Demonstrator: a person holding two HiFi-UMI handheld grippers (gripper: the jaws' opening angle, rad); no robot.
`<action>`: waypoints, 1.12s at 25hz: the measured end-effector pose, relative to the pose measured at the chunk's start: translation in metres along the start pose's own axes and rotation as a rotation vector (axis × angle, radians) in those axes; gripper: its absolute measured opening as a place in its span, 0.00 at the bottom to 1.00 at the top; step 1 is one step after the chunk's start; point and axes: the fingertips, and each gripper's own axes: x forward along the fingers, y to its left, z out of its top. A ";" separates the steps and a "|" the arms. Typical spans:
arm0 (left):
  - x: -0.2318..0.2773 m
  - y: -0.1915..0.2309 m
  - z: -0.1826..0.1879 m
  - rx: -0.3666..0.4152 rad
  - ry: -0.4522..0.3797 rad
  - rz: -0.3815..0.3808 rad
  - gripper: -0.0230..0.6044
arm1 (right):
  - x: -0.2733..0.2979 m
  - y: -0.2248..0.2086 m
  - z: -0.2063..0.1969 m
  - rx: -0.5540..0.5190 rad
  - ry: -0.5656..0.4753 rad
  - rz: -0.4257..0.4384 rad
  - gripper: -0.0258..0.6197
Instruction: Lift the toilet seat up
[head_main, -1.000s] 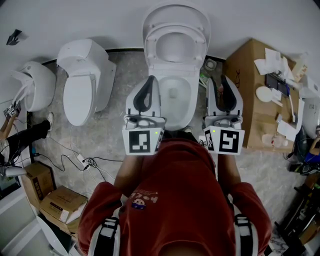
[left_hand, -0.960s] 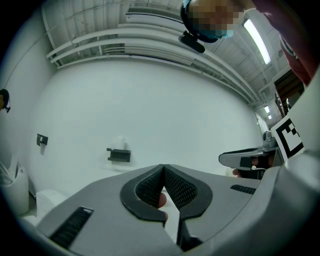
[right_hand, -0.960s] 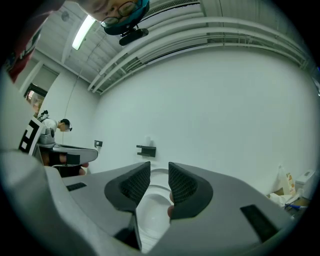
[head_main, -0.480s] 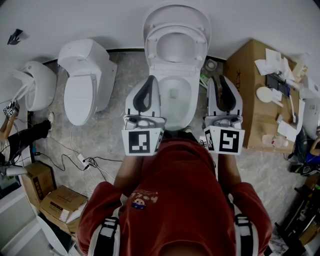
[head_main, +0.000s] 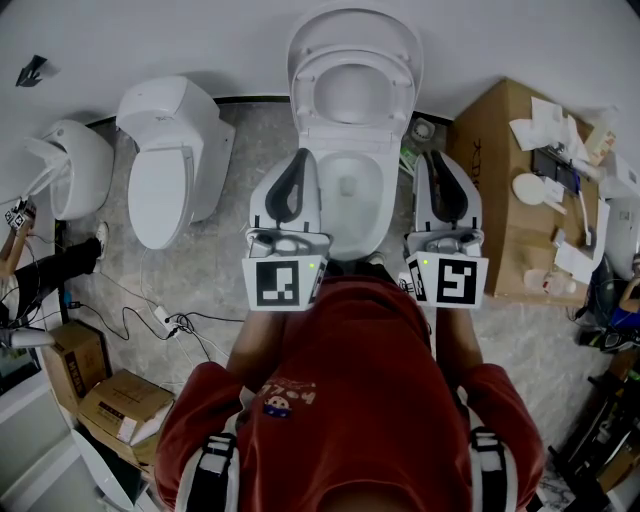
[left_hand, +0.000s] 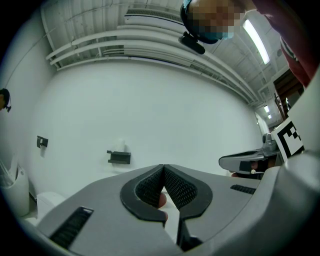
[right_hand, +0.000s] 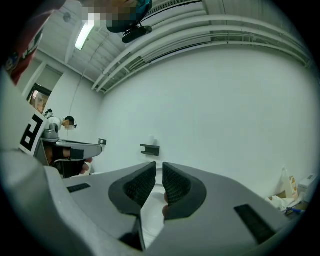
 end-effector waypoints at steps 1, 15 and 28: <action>0.000 0.000 0.000 -0.002 0.001 0.001 0.05 | 0.000 0.001 0.000 -0.005 0.003 0.004 0.11; -0.007 0.007 -0.002 0.023 0.010 0.012 0.05 | -0.004 0.007 -0.001 0.004 -0.004 0.014 0.06; -0.009 0.014 -0.004 0.031 0.009 0.025 0.05 | -0.002 0.011 -0.001 -0.022 -0.002 0.013 0.06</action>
